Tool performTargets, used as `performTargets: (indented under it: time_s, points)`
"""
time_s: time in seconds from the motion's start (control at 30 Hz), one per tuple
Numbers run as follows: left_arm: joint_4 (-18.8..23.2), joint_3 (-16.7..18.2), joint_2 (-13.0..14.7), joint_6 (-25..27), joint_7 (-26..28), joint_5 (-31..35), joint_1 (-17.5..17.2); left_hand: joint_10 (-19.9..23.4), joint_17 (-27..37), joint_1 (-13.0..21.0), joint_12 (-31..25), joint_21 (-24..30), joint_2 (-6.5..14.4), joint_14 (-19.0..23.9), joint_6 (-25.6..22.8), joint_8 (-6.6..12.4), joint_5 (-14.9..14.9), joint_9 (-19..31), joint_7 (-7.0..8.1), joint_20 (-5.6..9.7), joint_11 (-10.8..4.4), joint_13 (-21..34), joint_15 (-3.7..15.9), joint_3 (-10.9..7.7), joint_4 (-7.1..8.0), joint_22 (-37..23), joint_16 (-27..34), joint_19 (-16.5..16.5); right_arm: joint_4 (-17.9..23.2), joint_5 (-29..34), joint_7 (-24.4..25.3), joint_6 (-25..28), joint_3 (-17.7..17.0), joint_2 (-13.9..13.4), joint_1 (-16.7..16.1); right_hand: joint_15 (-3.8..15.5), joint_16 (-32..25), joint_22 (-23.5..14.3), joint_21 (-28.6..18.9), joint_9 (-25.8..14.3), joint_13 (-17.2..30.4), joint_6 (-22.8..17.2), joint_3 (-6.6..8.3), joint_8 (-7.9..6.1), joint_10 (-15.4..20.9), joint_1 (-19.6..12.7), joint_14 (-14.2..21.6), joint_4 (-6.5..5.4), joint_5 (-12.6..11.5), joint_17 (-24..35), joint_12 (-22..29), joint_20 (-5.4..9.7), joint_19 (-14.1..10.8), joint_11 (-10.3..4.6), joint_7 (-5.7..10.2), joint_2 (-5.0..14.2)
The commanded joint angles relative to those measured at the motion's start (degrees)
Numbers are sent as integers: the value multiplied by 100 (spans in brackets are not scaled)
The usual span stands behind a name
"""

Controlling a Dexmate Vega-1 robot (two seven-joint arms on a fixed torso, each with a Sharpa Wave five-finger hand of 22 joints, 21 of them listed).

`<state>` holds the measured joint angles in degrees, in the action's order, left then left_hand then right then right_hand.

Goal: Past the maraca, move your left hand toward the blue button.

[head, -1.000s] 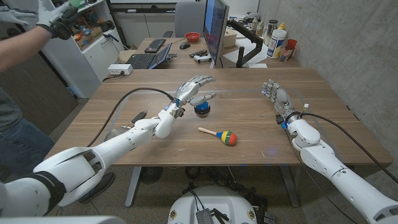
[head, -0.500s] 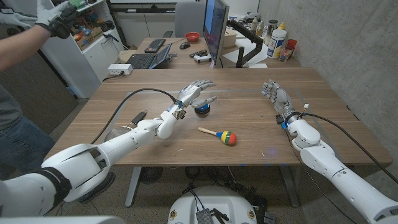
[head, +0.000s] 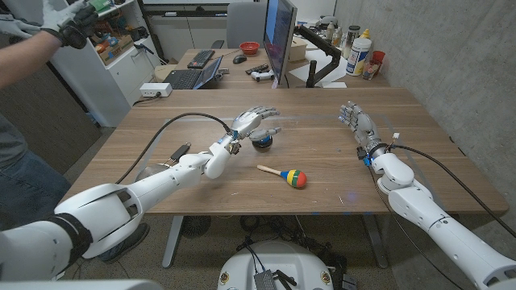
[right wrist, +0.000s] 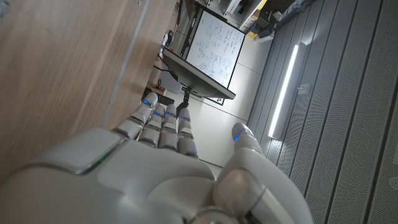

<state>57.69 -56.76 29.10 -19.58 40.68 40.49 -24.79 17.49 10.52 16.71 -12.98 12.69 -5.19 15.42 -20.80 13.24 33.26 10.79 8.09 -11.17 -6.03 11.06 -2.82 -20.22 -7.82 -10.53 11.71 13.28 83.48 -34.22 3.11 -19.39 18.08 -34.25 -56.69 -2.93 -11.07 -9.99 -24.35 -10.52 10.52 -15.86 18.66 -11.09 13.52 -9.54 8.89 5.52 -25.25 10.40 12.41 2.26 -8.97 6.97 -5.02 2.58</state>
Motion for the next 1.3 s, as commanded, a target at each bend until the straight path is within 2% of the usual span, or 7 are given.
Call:
performTargets:
  time_s: [0.03, 0.33, 0.7, 1.3]
  points:
    - [173, -32, 242, 147, -171, 112, -78, 79, 22, 70, -46, -3, 2, 68, -58, 39, -11, 24, -12, -24, 12, 28, 6, -21, -14, -23, 10, 13, -7, 86, 13, 35, 101, 77, 119, -21, 18, -23, 13, -33, 21, -53, -22, -34, 37, -23, 33, 1, -33, 12, 3, 45, -32, 8, 3, 54]
    - [290, -41, 404, 125, -232, 229, -110, 128, 22, 73, -53, -5, 4, 100, -124, 47, -14, 24, -17, -18, 2, 28, 14, -21, -8, -24, 14, 25, -110, 116, -26, 57, 177, 143, 237, -18, 21, -24, 29, -33, 21, -52, -31, -31, 32, -21, 30, 1, -39, 12, -1, 42, -37, 2, -1, 53]
    - [314, -18, 464, 18, -316, 280, -85, 178, 22, 76, -57, -15, 5, 111, -204, 57, -17, 22, -45, -15, -29, 27, 21, -19, -2, -25, 8, 19, 71, 267, 184, 149, 248, 175, 225, -14, 22, -24, 45, -33, 21, -56, -38, -31, 45, -18, 33, 0, -46, 11, 3, 44, -47, -3, -2, 53]
    - [-593, -246, 126, -427, -88, 258, 359, 194, 22, 77, -46, -23, 8, 120, -241, 46, -20, 21, -58, -10, -21, 27, 18, -17, 6, -26, 1, 15, 437, 647, 741, 297, 363, 314, 162, -15, 23, -25, 73, -33, 22, -55, -56, -28, 51, -10, 39, -1, -56, 11, 2, 39, -58, 7, 4, 46]
